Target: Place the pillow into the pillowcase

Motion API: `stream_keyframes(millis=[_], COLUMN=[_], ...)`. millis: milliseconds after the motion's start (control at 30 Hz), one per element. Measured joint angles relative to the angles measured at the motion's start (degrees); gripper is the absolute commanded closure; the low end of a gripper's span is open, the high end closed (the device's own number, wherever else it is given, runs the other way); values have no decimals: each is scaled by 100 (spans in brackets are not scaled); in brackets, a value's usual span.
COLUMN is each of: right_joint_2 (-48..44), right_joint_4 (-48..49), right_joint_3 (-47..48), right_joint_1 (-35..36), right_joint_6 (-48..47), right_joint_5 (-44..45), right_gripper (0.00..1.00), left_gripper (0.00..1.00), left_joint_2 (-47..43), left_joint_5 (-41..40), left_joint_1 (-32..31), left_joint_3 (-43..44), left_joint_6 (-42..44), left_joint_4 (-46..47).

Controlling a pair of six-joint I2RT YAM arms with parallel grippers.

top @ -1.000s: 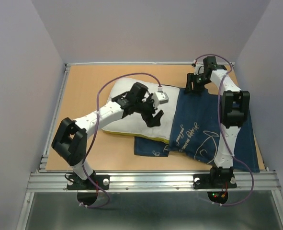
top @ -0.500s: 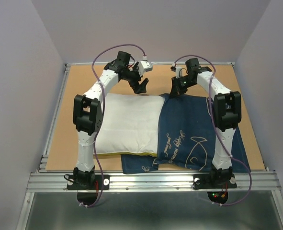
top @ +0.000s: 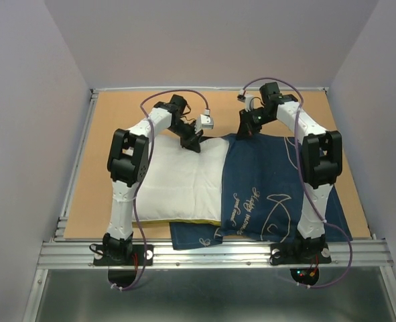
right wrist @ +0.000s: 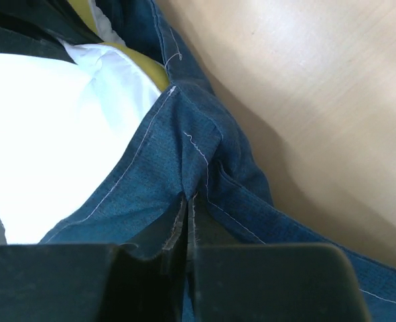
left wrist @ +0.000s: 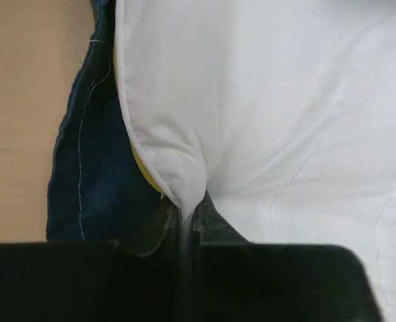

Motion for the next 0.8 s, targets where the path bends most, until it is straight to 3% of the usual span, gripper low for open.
stream_keyframes(millis=[33, 67, 100, 200, 533, 633, 800], right_joint_2=[-37, -79, -120, -251, -249, -210, -138], right_joint_4=[-4, -11, -11, -50, -42, -175, -809], right_joint_3=[-13, -15, -13, 87, 1113, 1110, 1108], right_joint_1=[7, 7, 2, -31, -39, -39, -28], right_joint_6=[-20, -35, 4, 114, 1014, 1040, 627], right_joint_5=[2, 13, 44, 151, -105, -313, -564], right_gripper=[75, 54, 44, 33, 26, 21, 20], left_gripper=[100, 100, 100, 100, 100, 100, 100], left_joint_2=[-44, -133, -284, -946, -3436, -3635, -3652], left_joint_5=[15, 15, -9, -313, -1373, -1523, -1742], left_joint_1=[0, -9, -42, -168, -1473, -1694, -1720], left_joint_3=[-13, -72, -181, -833, -2872, -3128, -3244], left_joint_6=[33, 83, 103, 107, 326, 398, 409], left_joint_4=[-9, 4, 72, 562, 2533, 2830, 2999])
